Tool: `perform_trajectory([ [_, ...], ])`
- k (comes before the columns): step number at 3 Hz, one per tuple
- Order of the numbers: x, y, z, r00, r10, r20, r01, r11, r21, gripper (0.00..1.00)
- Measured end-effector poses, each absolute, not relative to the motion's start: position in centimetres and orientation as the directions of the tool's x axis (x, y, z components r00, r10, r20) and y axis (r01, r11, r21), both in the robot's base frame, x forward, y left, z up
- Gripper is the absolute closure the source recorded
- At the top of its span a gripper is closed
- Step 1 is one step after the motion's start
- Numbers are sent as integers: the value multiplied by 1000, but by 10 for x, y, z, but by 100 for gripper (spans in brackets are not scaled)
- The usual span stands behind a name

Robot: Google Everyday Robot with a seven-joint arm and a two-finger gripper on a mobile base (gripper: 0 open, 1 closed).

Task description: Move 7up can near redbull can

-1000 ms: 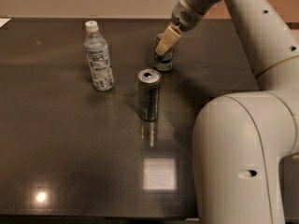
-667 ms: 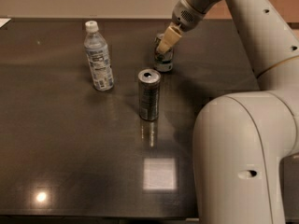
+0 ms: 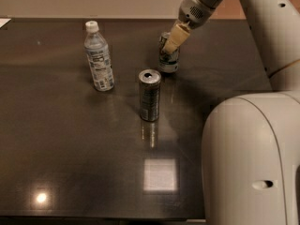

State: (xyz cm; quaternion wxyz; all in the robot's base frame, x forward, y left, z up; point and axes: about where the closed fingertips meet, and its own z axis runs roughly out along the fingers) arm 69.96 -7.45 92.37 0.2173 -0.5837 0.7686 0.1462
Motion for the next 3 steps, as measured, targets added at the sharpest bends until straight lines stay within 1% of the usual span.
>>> perform_trajectory([
  [3, 621, -94, 930, -102, -846, -523, -994, 109, 18, 100],
])
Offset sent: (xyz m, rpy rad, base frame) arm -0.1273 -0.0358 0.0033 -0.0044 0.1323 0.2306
